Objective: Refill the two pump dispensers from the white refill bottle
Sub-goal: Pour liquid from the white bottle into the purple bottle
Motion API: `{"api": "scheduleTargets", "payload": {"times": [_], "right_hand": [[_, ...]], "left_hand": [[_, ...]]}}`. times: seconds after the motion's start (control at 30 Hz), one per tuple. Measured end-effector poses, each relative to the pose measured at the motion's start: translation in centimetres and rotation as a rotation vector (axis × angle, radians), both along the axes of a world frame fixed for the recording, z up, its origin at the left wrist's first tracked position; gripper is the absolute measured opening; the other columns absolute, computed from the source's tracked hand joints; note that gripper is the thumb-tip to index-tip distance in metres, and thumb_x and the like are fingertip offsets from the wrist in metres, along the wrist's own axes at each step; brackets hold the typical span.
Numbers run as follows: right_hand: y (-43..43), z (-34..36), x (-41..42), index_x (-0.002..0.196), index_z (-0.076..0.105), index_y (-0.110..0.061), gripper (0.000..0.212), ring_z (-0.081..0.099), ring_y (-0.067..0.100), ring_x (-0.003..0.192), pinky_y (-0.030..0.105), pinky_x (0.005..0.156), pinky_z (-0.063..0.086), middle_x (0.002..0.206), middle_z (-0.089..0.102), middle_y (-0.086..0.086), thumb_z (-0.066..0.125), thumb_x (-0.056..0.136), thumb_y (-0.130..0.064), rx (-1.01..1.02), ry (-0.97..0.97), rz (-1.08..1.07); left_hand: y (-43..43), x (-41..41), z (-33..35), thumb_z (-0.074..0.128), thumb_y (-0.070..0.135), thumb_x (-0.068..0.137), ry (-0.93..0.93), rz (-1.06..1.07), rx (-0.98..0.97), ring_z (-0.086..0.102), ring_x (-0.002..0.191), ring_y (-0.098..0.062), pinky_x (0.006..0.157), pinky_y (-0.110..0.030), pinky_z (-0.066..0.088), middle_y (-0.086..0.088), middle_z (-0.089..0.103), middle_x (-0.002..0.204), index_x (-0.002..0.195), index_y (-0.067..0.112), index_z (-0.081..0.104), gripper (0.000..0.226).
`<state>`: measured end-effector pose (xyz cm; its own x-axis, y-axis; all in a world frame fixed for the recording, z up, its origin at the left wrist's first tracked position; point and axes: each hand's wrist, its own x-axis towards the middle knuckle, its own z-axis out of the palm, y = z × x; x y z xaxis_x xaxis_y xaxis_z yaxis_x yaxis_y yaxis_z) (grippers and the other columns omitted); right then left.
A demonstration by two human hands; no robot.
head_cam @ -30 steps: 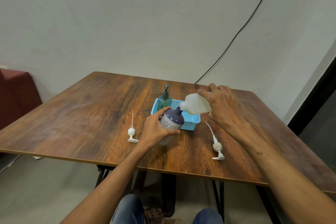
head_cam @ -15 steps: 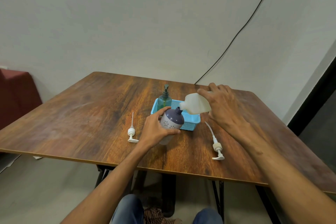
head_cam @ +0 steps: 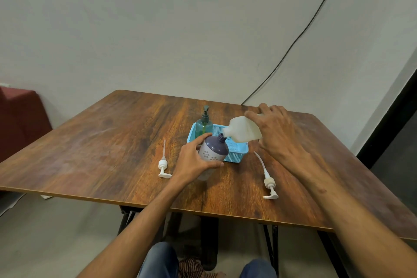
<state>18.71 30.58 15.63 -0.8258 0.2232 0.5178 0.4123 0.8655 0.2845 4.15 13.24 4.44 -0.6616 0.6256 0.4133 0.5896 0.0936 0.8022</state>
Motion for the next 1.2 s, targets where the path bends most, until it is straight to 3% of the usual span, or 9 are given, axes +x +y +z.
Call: {"api": "scheduleTargets", "payload": {"times": [0.4, 0.77, 1.03, 1.2], "right_hand": [[-0.15, 0.27, -0.03, 0.120, 0.060, -0.022, 0.067, 0.057, 0.035, 0.091, 0.047, 0.086, 0.046, 0.110, 0.059, 0.014, 0.084, 0.059, -0.008, 0.015, 0.006, 0.001], [-0.19, 0.36, -0.06, 0.122, 0.061, -0.020, 0.071, 0.059, 0.038, 0.093, 0.048, 0.087, 0.047, 0.110, 0.060, 0.016, 0.089, 0.058, -0.012, 0.014, 0.002, 0.004], [-0.33, 0.58, 0.05, 0.120, 0.062, -0.019, 0.067, 0.058, 0.038, 0.091, 0.048, 0.086, 0.047, 0.109, 0.060, 0.016, 0.085, 0.059, -0.005, 0.012, 0.018, 0.016], [-0.34, 0.65, 0.04, 0.121, 0.062, -0.019, 0.067, 0.058, 0.038, 0.092, 0.048, 0.087, 0.046, 0.110, 0.059, 0.016, 0.086, 0.060, -0.008, 0.005, 0.013, 0.017]], "left_hand": [[-0.17, 0.02, 0.16, 0.093, 0.043, 0.061, -0.004, -0.014, 0.011, 0.058, 0.115, -0.007, 0.101, -0.031, 0.053, 0.003, 0.062, 0.133, 0.142, 0.021, 0.051, 0.093], [-0.24, -0.19, 0.10, 0.085, 0.062, 0.054, -0.021, -0.019, -0.007, 0.057, 0.119, -0.009, 0.103, -0.042, 0.053, 0.006, 0.060, 0.133, 0.142, 0.025, 0.051, 0.101], [-0.18, -0.15, 0.23, 0.093, 0.043, 0.060, -0.015, -0.020, 0.011, 0.059, 0.116, -0.008, 0.101, -0.039, 0.054, 0.004, 0.062, 0.132, 0.141, 0.021, 0.052, 0.094], [-0.19, -0.15, 0.19, 0.087, 0.059, 0.054, -0.028, -0.020, 0.002, 0.058, 0.116, -0.008, 0.101, -0.040, 0.054, 0.006, 0.061, 0.131, 0.141, 0.025, 0.051, 0.101]]}}
